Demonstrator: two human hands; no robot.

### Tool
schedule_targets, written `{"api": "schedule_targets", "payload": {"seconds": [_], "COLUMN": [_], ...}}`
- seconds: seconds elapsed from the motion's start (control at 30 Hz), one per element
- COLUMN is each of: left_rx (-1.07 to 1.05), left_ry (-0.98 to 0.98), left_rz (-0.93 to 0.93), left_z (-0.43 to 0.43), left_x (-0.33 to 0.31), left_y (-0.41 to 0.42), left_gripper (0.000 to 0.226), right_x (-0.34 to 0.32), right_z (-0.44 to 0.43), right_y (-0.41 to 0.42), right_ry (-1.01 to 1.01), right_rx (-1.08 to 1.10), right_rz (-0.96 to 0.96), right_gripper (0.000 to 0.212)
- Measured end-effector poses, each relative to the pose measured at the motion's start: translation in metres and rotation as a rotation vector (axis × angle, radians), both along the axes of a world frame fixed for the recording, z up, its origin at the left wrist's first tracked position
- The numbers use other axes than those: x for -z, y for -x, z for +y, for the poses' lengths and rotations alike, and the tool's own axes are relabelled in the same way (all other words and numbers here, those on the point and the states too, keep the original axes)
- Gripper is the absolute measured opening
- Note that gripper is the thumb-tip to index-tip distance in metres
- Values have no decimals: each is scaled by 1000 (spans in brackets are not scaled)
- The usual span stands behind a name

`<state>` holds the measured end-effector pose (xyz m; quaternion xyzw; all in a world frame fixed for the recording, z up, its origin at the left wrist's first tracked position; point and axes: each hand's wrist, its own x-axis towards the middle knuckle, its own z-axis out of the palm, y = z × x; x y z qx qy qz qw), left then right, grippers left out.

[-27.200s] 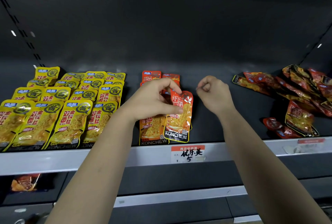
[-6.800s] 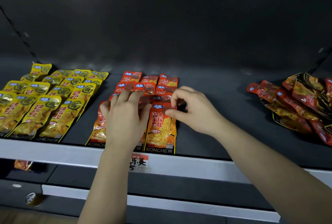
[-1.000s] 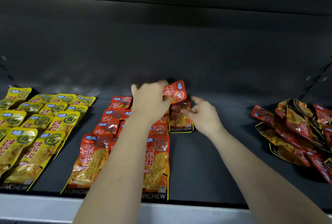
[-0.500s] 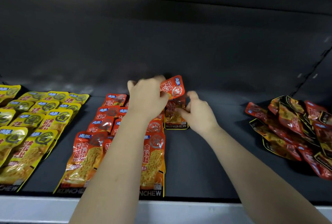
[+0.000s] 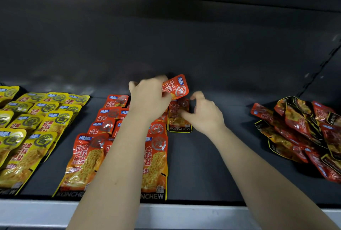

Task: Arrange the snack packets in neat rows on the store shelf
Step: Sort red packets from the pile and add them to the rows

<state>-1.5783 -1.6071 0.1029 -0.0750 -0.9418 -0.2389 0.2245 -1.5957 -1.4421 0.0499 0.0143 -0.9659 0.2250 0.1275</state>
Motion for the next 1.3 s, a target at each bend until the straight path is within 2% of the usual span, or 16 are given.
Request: {"api": "schedule_targets", "payload": {"seconds": [0.17,0.33,0.5,0.73,0.87,1.3], "left_rx": [53,207,280,415,407,205], "left_ry": [-97,-256,-366,-435,-377,57], "left_rz": [-27,-53,-172,-462,-499,-304], "left_z": [1,-2,-2,1,1,3], "left_x": [-4,-10,-18,-4,8,19], "left_y": [-3,-9,-14,-20,-18,-10], "left_gripper": [27,12,23,38,42,44], "right_x": [-5,-15,-29,-20,-14,-6], "right_z": [13,31,47,64,65,66], "right_y": [2,4,3,-2,-5,-7], "right_ry": [76,56,-84,-121,-98,-53], "right_rx": [-20,-41,-66,-20,-10,-14], "right_rz": [-35,-181,-277,-209,-161,-119], "right_gripper": [46,38,34,27,22,22]}}
